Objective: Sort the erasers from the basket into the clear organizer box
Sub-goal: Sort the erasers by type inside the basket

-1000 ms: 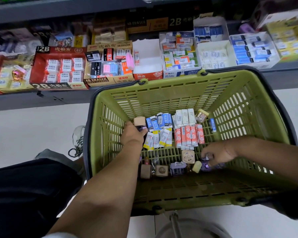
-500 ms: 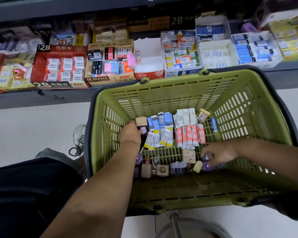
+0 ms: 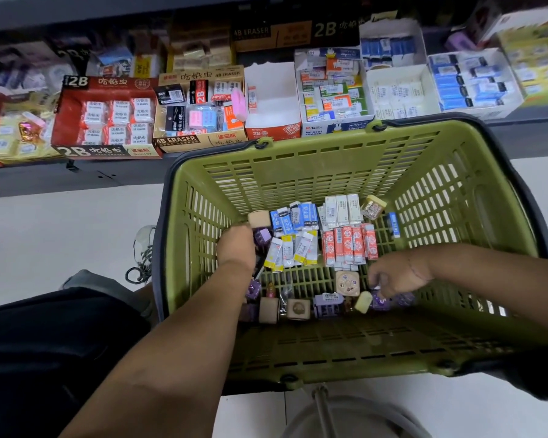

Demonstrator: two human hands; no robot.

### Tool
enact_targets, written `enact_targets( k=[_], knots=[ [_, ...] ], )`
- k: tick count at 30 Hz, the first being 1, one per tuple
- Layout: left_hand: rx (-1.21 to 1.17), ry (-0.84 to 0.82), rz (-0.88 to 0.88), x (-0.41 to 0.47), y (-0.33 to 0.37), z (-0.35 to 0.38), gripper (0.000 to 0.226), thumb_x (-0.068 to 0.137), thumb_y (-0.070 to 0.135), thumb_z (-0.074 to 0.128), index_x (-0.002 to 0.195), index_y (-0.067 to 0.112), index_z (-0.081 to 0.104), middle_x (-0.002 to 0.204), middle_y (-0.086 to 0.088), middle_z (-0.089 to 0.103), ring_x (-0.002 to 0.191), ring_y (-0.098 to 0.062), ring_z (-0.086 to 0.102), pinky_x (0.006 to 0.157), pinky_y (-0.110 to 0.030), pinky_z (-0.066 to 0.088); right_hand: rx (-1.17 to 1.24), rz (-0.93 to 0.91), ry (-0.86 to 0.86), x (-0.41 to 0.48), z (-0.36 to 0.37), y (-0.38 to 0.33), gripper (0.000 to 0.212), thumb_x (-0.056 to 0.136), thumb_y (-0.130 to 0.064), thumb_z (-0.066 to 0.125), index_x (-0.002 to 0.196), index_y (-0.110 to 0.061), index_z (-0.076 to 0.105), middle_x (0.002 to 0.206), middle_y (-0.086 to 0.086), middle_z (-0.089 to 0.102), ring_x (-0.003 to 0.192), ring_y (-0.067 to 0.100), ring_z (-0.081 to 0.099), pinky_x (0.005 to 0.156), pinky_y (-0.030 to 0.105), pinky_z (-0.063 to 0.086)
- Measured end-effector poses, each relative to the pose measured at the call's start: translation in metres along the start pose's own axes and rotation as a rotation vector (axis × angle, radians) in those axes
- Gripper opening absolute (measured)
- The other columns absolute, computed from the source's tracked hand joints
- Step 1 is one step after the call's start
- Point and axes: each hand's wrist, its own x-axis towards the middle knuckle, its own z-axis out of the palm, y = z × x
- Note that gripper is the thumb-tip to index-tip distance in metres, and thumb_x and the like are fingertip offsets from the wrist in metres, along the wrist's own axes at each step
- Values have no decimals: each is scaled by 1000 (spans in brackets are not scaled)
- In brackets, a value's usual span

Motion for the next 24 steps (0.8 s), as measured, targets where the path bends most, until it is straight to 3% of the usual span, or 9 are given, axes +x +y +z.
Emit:
enact_targets(
  k=[3, 6, 11, 15, 17, 19, 24],
  knots=[
    [-15, 2, 7, -2, -2, -13, 16, 95, 8, 54, 106, 6, 65, 106, -14, 68, 96, -30, 65, 78, -36, 51, 86, -185, 191, 0, -20, -23, 19, 93, -26, 56, 108, -16, 61, 94, -10, 58, 91, 9, 55, 81, 24, 43],
    [-222, 135, -69, -13, -4, -33, 20, 95, 20, 56, 107, 6, 64, 107, -15, 65, 95, -31, 63, 74, -35, 49, 252, -351, 457, 21, -38, -63, 26, 88, -27, 66, 111, -15, 64, 92, -5, 61, 80, 7, 54, 70, 16, 43],
    [-687, 396, -219, -47, 3, -60, 33, 95, 25, 56, 122, 6, 59, 120, -12, 61, 105, -32, 61, 85, -36, 47, 31, -375, 822, 74, -57, -120, 32, 85, -24, 64, 117, -21, 62, 112, 3, 63, 102, 23, 58, 79, 29, 45],
    [-964, 315, -285, -53, -6, -74, 38, 95, 21, 57, 129, 5, 55, 118, -11, 63, 106, -30, 63, 94, -41, 49, -231, -267, 861, 102, -63, -137, 30, 87, -22, 57, 117, -20, 57, 114, 6, 66, 101, 30, 63, 77, 35, 52],
    [-1232, 244, -290, -55, -7, -82, 21, 95, 12, 57, 116, 10, 57, 108, -7, 62, 95, -27, 65, 87, -41, 54, -281, -245, 851, 108, -63, -140, 32, 87, -20, 56, 120, -19, 56, 114, 5, 66, 100, 31, 64, 76, 36, 53],
    [-1358, 204, -280, -58, -7, -88, 12, 95, 6, 55, 99, 17, 53, 98, -1, 59, 78, -16, 64, 72, -29, 54, -331, -264, 853, 111, -64, -141, 33, 87, -21, 58, 120, -21, 57, 116, 3, 65, 101, 30, 64, 74, 34, 51],
    [-1504, 40, -281, -59, -12, -94, 25, 97, 9, 53, 122, 6, 49, 118, -12, 61, 78, -14, 65, 70, -19, 55, -310, -345, 832, 113, -63, -134, 39, 84, -31, 64, 123, -28, 56, 117, -1, 62, 99, 28, 63, 68, 30, 45]
  ],
)
